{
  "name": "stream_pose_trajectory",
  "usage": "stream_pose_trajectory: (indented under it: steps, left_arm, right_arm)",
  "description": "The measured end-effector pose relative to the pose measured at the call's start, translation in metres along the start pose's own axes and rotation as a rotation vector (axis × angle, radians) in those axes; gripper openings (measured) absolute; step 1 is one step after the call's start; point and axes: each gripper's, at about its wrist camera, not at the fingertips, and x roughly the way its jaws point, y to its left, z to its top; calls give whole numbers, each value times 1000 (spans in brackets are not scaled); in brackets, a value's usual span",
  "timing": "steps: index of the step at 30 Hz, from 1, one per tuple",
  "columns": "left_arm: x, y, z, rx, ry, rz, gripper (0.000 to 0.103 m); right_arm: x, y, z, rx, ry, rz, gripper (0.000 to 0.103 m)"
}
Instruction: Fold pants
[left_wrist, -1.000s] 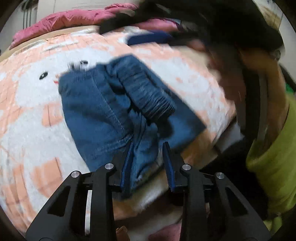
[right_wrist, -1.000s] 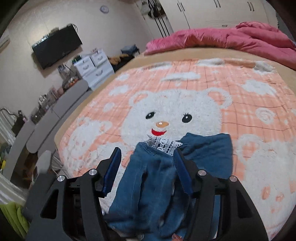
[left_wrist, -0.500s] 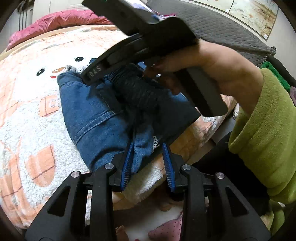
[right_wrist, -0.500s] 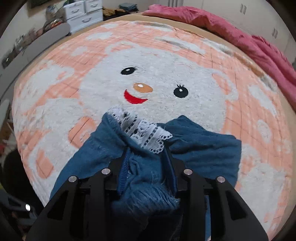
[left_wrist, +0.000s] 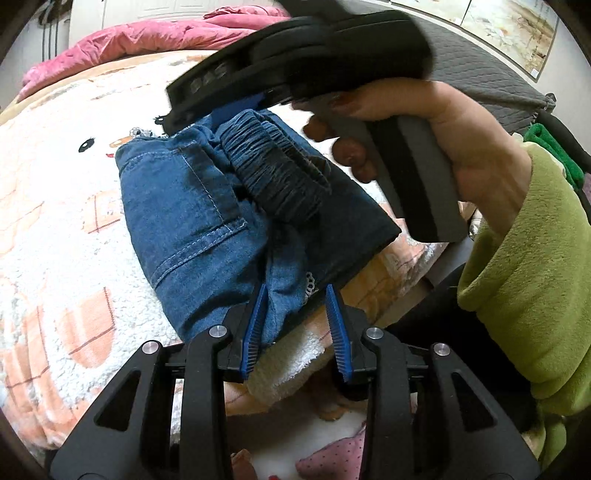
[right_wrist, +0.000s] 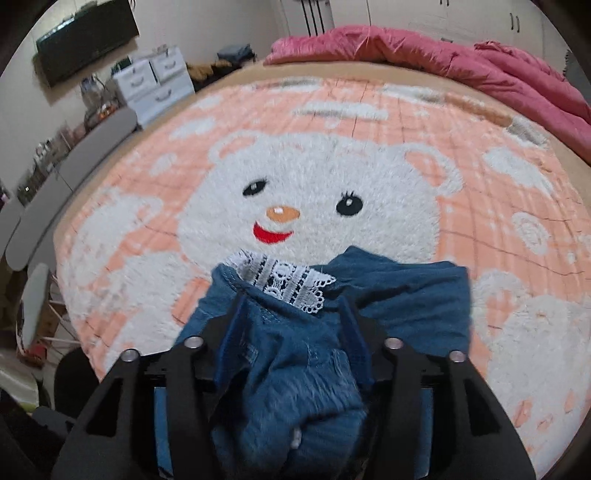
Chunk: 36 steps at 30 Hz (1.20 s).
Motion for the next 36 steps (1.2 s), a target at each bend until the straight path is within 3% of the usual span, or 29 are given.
stream_pose_trajectory:
  steps: [6, 9, 13, 28, 36]
  left_arm:
    - [-9, -4, 1, -10, -9, 18, 26]
    - [-14, -9, 2, -12, -15, 23, 36]
    - [-21, -17, 4, -7, -20, 41, 37]
    - [-51, -13, 16, -30, -90, 170, 63]
    - [-57, -3, 25, -51, -117, 222, 75]
  right_arm:
    - [-34, -4, -5, 27, -88, 19, 61]
    - [-45, -6, -7, 33, -114, 14, 67]
    - [-59, -11, -8, 49, -155, 12, 72]
    - [-98, -30, -31, 91, -238, -21, 91]
    - [-119, -41, -42, 103, -287, -47, 92]
